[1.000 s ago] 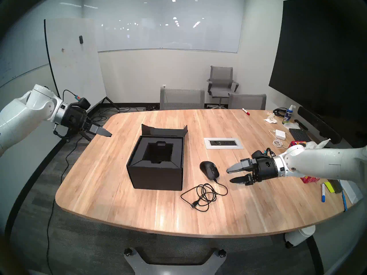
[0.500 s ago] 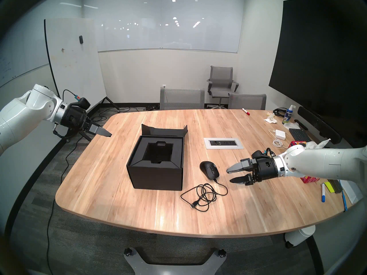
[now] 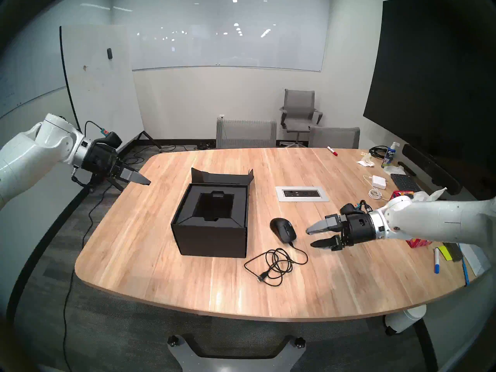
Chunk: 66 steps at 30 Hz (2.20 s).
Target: Open the box and place the mouse inside
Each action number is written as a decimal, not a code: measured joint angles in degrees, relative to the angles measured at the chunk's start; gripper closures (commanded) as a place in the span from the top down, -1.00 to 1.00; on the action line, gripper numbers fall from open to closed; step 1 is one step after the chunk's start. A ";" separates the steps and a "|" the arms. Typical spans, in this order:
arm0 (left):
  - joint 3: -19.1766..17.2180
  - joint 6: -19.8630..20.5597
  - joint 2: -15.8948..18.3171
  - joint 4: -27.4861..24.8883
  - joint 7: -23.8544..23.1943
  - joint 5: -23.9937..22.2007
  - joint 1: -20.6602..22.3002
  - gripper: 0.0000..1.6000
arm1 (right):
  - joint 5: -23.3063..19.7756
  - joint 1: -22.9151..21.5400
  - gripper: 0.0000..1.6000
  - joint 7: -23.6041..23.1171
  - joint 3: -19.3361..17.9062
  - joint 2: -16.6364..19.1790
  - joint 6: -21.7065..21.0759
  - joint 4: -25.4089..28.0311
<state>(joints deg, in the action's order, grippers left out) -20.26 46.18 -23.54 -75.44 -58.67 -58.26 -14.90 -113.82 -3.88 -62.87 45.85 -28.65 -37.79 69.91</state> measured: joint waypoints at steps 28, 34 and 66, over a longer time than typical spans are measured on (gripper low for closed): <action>1.74 -0.44 0.12 0.11 -0.45 -0.73 1.30 1.00 | 1.60 -0.23 1.00 6.42 -0.62 -3.35 -1.91 -2.02; 2.03 -0.51 0.14 0.12 -0.52 -0.90 1.51 1.00 | 2.31 -0.23 1.00 6.44 -0.88 -4.40 -2.42 -3.17; 3.58 -0.88 0.27 0.23 -0.90 -1.51 2.65 1.00 | 6.53 -0.12 1.00 4.62 -2.67 -12.06 -7.69 -10.31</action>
<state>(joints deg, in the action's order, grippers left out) -16.68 45.31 -23.27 -75.22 -59.58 -59.78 -12.25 -107.29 -3.99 -58.25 43.18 -40.71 -45.47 59.60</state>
